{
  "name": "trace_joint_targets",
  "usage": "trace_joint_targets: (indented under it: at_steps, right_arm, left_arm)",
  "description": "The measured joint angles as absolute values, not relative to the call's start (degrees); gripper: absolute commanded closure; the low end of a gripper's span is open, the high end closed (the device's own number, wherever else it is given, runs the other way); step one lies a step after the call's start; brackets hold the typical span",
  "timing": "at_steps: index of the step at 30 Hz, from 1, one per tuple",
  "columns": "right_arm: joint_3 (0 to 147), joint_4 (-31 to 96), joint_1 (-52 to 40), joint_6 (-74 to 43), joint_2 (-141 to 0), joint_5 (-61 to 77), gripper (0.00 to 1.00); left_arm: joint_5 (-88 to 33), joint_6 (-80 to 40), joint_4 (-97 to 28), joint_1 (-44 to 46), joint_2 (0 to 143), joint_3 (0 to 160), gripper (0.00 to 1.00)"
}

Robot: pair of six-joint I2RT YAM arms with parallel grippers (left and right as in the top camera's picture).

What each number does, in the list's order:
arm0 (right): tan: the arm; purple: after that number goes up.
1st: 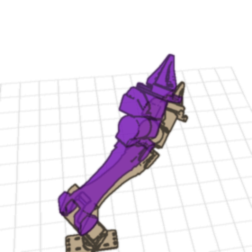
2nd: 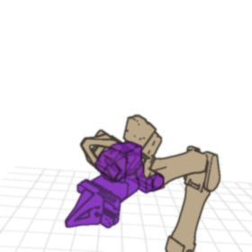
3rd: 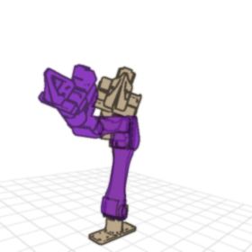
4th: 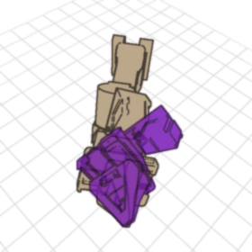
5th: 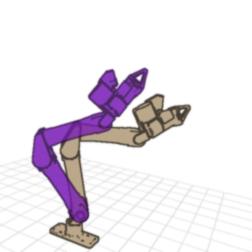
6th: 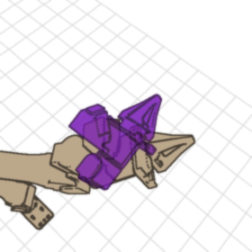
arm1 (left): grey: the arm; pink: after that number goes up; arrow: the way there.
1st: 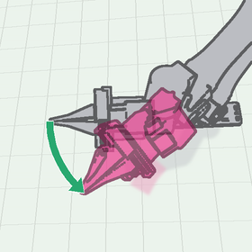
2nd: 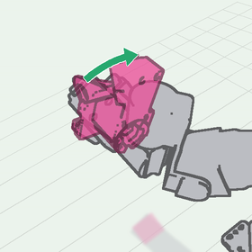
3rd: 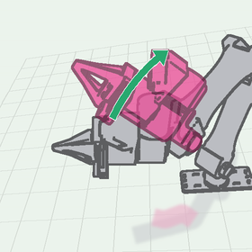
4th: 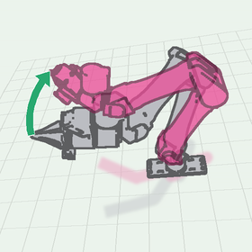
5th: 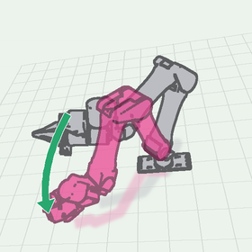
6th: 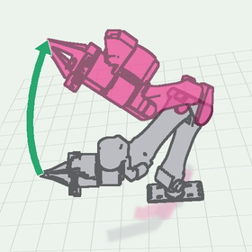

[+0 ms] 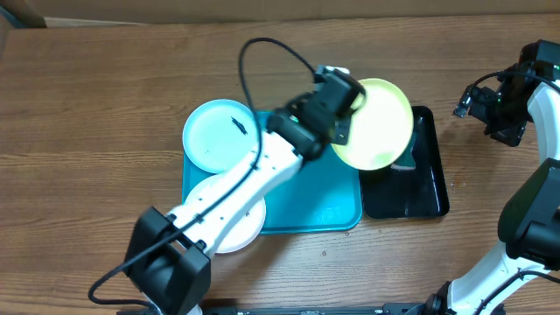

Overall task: Clean dirty plates on tray and stack at the side
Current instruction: 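Lift the yellow plate off the blue tray with the left gripper, then swing the yellow plate left and set it on the table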

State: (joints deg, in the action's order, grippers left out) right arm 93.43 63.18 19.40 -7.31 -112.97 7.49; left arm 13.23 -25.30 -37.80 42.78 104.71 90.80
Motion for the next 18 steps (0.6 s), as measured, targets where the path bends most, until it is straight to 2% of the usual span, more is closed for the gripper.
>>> trace_joint_targets:
  at_steps: [18]
  right_arm:
    - [93.43, 63.16, 19.40, -7.31, -112.97, 7.49, 0.00]
  left_arm:
    - [39.79, -5.48, -27.09, 57.01, 104.71, 90.80, 0.96]
